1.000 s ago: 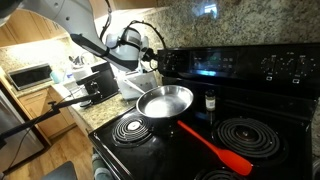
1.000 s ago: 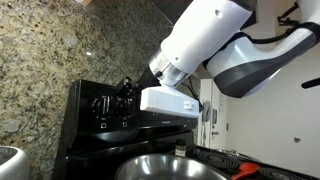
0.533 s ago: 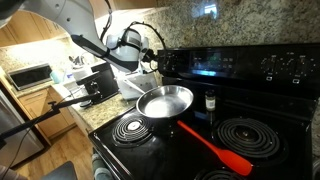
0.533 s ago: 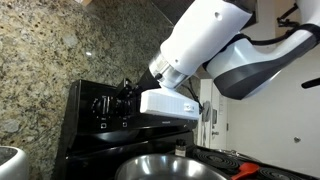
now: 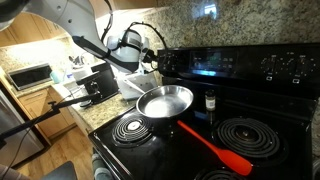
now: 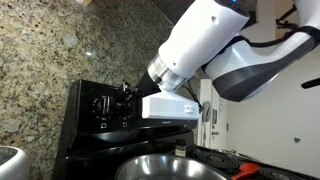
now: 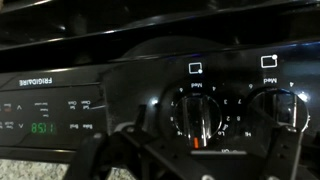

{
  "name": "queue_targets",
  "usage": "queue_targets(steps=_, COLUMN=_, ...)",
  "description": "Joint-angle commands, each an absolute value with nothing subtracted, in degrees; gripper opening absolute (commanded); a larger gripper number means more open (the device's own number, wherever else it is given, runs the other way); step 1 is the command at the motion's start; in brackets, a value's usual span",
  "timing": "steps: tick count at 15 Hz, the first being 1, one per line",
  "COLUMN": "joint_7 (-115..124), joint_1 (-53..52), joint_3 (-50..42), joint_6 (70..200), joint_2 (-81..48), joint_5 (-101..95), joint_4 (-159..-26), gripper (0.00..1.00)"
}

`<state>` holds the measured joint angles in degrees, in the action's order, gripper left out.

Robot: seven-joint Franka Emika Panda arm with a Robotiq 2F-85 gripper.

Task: Turn the second knob from the left

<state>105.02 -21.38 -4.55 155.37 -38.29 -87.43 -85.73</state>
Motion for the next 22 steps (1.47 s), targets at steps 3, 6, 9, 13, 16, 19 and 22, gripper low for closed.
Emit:
queue_targets(steps=3, joint_7=97.67, joint_1=-20.78, joint_3=-3.94, joint_6=154.29, joint_2=-39.59, joint_5=-83.52, joint_4=-82.08, gripper=1.0)
queue_targets(steps=6, joint_7=95.27, joint_1=-19.93, joint_3=-3.88, joint_6=154.39, joint_2=-39.27, joint_5=-80.18, joint_4=-81.72, gripper=1.0)
queue_targets(steps=9, joint_7=93.03, joint_1=-19.32, joint_3=-3.96, joint_6=153.44, joint_2=-39.16, joint_5=-77.69, joint_4=-81.76, gripper=1.0)
queue_targets(steps=13, joint_7=91.3, joint_1=-18.67, joint_3=-3.58, joint_6=153.7, joint_2=-39.67, joint_5=-75.72, joint_4=-81.5, gripper=1.0)
queue_targets(steps=16, joint_7=91.51, joint_1=-19.06, joint_3=-3.98, joint_6=154.57, joint_2=-39.28, joint_5=-75.52, joint_4=-82.71, gripper=1.0)
queue_targets(steps=19, joint_7=90.36, joint_1=-19.07, joint_3=-3.4, joint_6=154.57, joint_2=-39.63, joint_5=-74.54, joint_4=-82.7, gripper=1.0)
queue_targets(steps=22, joint_7=90.36, joint_1=-19.01, joint_3=-3.39, joint_6=154.57, joint_2=-39.66, joint_5=-74.54, joint_4=-82.69, gripper=1.0)
